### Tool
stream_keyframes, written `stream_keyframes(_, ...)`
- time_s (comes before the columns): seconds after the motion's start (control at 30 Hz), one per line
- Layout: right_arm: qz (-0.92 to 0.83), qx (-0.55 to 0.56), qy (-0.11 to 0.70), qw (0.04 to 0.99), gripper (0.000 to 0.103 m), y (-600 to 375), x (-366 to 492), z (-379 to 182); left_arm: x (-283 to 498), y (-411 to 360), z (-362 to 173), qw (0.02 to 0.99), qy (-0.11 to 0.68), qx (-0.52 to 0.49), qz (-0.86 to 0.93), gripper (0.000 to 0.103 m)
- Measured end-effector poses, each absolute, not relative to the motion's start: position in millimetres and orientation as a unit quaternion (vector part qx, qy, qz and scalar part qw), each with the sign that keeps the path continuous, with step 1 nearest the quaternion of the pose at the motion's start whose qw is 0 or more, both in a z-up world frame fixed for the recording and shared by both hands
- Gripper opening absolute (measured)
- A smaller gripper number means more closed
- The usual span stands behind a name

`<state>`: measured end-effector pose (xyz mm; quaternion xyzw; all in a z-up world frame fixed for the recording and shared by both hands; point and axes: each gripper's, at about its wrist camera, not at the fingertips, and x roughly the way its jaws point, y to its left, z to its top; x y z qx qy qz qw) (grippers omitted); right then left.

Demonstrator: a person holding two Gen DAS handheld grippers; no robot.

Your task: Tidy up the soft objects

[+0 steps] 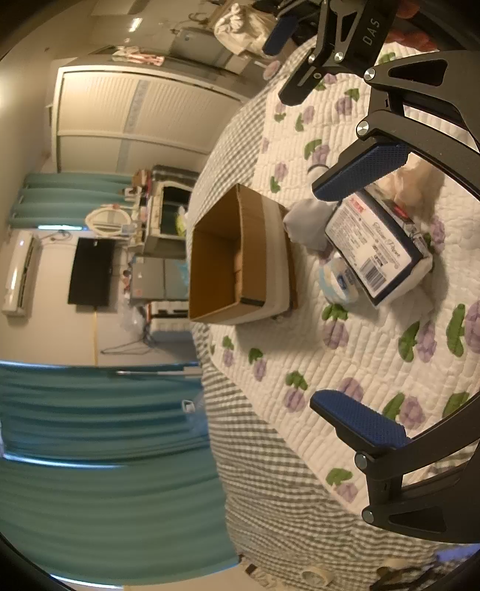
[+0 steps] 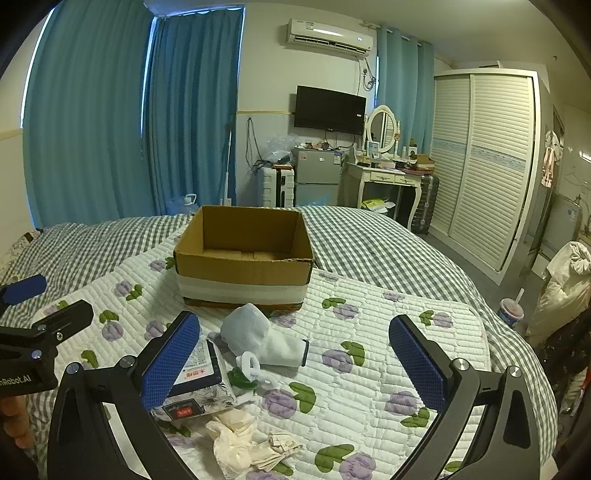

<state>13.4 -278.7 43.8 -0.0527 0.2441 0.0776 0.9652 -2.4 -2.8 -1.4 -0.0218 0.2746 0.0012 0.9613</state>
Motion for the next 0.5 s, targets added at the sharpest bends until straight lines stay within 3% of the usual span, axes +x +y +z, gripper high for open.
stream_keyframes(0.5, 0.078, -0.074, 0.251, 0.962, 0.103, -293, -10, 66, -31, -16, 15, 0.96, 0.281, -0.021, -0.001, 0.103)
